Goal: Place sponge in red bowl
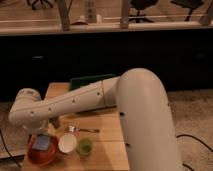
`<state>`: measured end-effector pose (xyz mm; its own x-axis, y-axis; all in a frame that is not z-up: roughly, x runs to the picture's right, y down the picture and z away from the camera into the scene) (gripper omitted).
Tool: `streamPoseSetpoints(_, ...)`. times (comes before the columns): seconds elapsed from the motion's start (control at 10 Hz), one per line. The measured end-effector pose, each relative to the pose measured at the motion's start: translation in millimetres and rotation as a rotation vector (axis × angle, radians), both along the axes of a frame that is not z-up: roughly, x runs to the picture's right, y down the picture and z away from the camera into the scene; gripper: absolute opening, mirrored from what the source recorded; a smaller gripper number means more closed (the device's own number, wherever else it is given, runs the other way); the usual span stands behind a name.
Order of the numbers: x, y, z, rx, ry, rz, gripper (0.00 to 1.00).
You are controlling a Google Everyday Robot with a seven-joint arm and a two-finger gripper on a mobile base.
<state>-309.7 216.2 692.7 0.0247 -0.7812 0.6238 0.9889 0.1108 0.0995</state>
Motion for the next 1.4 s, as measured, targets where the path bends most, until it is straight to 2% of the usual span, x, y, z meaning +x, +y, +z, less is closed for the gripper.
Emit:
streamPoseSetpoints(0.2,-4,1,1.1,-0.013,-0.015,-0.014,0.39)
streamPoseSetpoints(0.3,-7,3,2.0,-0.023,-0.022,-0.022,0.53)
streamPoseSetpoints(0.6,-12,7,4.7,-0.043,-0.033,-0.039,0.78)
streamPoseSetpoints(1.4,-16,16,8.6,-0.078,-0.046,-0.061,0.8)
